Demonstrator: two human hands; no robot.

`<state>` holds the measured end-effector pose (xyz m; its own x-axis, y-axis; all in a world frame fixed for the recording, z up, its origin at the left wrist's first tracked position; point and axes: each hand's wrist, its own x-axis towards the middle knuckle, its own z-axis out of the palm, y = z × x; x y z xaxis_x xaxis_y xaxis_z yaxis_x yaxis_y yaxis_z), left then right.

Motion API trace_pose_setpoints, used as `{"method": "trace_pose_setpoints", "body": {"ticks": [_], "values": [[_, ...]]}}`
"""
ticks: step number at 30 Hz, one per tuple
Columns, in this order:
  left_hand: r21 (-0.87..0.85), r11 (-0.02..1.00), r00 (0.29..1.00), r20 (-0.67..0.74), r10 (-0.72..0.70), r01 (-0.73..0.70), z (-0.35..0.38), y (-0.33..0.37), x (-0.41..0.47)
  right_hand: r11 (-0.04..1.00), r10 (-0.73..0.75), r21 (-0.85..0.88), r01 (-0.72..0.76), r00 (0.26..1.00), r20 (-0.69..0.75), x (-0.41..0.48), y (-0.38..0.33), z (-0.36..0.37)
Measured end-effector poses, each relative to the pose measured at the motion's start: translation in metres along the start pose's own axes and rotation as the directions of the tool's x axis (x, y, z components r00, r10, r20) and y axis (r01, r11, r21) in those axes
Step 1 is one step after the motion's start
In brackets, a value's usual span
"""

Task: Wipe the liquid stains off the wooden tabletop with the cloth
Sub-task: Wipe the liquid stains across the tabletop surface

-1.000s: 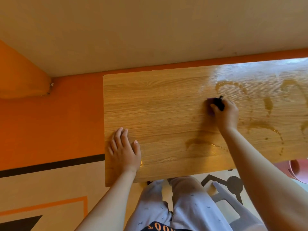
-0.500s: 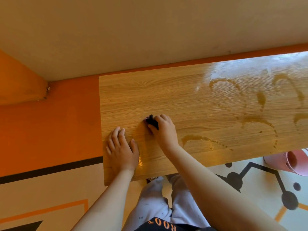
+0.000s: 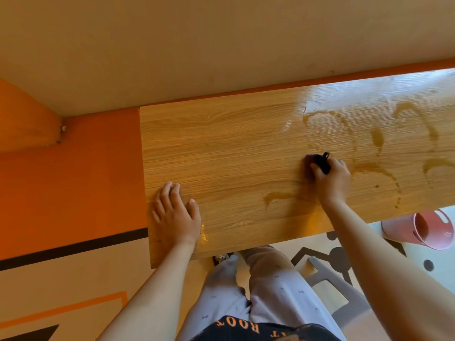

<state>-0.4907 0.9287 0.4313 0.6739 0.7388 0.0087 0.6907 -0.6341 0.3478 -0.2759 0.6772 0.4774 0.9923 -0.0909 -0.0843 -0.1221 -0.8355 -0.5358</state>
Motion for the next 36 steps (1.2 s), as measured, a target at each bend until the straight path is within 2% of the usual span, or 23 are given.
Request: {"method": "trace_pose_setpoints", "body": {"ticks": [2,4,9,12,15,18,20,23,26,28,30,36], "values": [[0.006,1.000,1.000,0.003,0.003,-0.003,0.000,-0.001,-0.001,0.998,-0.056,0.021,0.055,0.997,0.045,-0.017,-0.011,0.010],[0.008,1.000,1.000,0.000,0.006,-0.006,-0.001,-0.001,-0.001,0.983,-0.180,0.052,0.175,0.977,0.118,-0.042,-0.029,0.025],[0.001,1.000,1.000,-0.002,0.010,-0.010,-0.002,0.001,-0.002,0.905,-0.425,0.130,0.405,0.867,0.259,-0.108,-0.069,0.063],[0.000,1.000,1.000,0.003,0.013,-0.013,-0.004,0.002,-0.002,0.865,-0.500,0.126,0.485,0.815,0.293,-0.124,-0.074,0.073],[0.000,1.000,1.000,-0.001,0.018,-0.018,-0.003,0.001,-0.002,0.883,-0.470,0.138,0.449,0.836,0.283,-0.109,-0.061,0.062],[0.005,1.000,1.000,-0.011,0.020,-0.020,-0.001,0.000,-0.001,0.947,-0.316,0.123,0.298,0.934,0.169,-0.080,-0.031,0.034],[0.003,1.000,1.000,-0.018,0.021,-0.021,0.000,0.000,-0.002,0.975,-0.213,0.090,0.205,0.972,0.097,-0.059,-0.004,0.012],[-0.006,1.000,0.999,-0.024,0.029,-0.029,0.000,0.000,-0.002,0.996,-0.091,0.016,0.091,0.995,0.037,-0.040,0.032,-0.015],[-0.006,1.000,0.999,-0.026,0.026,-0.026,0.000,0.000,-0.001,1.000,-0.025,0.001,0.025,1.000,0.012,-0.039,0.039,-0.018],[-0.003,1.000,0.999,-0.020,0.026,-0.026,0.001,-0.001,-0.001,0.998,-0.062,0.001,0.062,0.997,0.036,-0.048,0.024,-0.008],[-0.001,1.000,0.999,-0.021,0.028,-0.028,0.001,-0.001,-0.002,0.986,-0.164,0.035,0.161,0.981,0.103,-0.067,0.003,0.008],[0.009,0.999,0.999,-0.019,0.034,-0.034,0.001,-0.003,-0.002,0.903,-0.429,0.139,0.406,0.865,0.260,-0.142,-0.036,0.049]]}}
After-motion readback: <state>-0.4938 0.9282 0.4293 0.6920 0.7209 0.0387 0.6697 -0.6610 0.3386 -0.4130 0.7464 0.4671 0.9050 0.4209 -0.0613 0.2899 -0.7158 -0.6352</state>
